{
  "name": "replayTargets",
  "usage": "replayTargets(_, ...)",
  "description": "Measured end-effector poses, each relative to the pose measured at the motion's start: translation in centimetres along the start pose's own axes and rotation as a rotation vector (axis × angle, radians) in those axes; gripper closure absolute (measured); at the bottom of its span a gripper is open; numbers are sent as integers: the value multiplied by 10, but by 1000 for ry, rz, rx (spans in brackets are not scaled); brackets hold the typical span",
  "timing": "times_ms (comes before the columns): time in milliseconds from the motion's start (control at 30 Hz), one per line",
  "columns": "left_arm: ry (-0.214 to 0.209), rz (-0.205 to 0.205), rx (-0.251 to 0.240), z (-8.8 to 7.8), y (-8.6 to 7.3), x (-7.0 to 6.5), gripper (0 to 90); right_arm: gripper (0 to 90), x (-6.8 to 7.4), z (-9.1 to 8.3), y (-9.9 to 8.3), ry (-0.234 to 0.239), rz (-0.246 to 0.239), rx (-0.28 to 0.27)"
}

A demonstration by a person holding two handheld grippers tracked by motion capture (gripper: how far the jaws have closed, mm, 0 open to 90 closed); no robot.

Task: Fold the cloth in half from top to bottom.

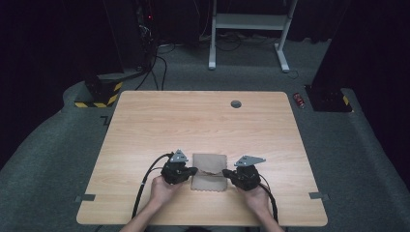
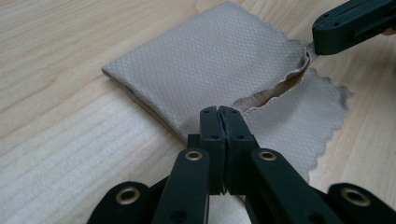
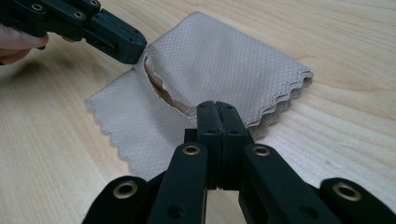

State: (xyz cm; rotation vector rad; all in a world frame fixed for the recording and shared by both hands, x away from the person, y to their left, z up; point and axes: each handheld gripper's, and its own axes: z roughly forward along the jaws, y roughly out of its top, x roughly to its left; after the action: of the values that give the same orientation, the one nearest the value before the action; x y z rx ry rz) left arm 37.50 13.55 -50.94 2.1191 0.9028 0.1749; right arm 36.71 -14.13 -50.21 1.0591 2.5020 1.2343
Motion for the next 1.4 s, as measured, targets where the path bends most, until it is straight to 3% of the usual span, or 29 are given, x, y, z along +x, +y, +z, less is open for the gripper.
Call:
replayTargets(433,-6,11,2,-3,-8,-9,885,895,9,-3,-11,8,-23,13)
replayTargets(1400,-11,35,7,-8,-25,-21,871,888,17,-4,-29,40,-20,25)
